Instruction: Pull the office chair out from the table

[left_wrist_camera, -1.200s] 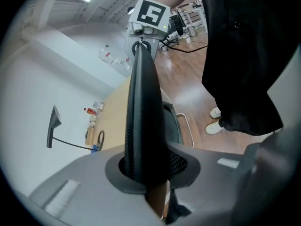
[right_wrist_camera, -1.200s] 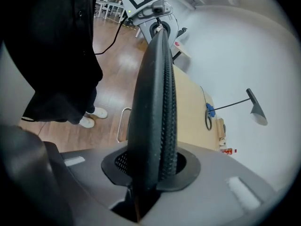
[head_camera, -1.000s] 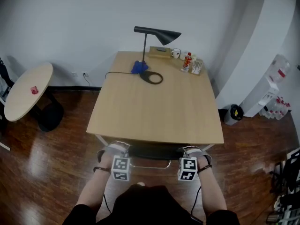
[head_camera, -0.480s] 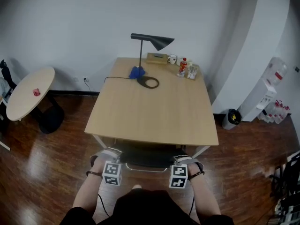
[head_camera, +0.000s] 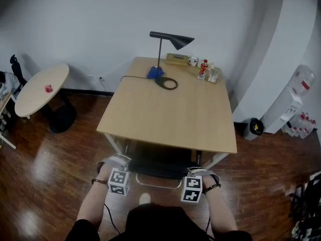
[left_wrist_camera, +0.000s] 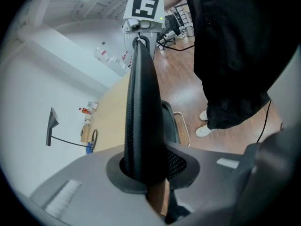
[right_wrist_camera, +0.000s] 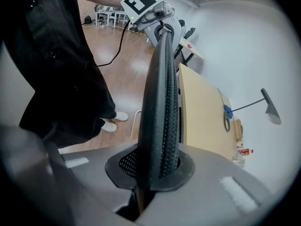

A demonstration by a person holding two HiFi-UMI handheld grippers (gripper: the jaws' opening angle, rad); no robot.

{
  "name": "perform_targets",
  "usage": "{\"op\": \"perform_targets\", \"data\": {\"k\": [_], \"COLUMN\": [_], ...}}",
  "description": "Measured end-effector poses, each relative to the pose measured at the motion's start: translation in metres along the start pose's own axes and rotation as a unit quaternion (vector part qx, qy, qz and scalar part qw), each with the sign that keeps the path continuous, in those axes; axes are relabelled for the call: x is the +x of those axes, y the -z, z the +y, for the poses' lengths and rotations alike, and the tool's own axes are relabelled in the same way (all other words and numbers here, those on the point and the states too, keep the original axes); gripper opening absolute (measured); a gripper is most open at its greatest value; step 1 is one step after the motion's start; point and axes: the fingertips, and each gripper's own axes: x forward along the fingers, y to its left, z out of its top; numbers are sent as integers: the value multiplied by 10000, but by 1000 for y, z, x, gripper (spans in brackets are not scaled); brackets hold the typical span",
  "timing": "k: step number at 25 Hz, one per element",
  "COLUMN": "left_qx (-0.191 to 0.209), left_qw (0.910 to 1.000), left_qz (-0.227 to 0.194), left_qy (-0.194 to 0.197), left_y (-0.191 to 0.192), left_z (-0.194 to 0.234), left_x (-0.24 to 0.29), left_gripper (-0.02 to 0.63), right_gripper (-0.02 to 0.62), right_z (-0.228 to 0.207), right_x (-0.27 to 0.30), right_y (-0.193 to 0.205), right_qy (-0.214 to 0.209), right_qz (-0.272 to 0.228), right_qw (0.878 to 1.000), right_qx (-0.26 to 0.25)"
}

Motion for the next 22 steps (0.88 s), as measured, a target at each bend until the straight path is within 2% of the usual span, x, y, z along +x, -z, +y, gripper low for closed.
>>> {"op": "perform_targets", "data": {"k": [3,12,22], "left_qx": [7,32,71], "left_qw": [10000,10000,9999], "left_qz": [-62,-20,-6], "left_qy": [-5,23,130], "left_y": [-7,-19,-34], "left_z": [-19,-50,-105], "left_x": [-10,-29,-64], "left_gripper": [58,57,57], "right_gripper": [38,37,38], "right_z": [21,59,123], "right_x": [-6,-19,-39], "right_y": [-2,-5,-16], "right_qy": [-99,-18,-4], "right_qz": [-8,55,136], "right_qw": [9999,9999,9996], "right_qx": [17,89,235]}}
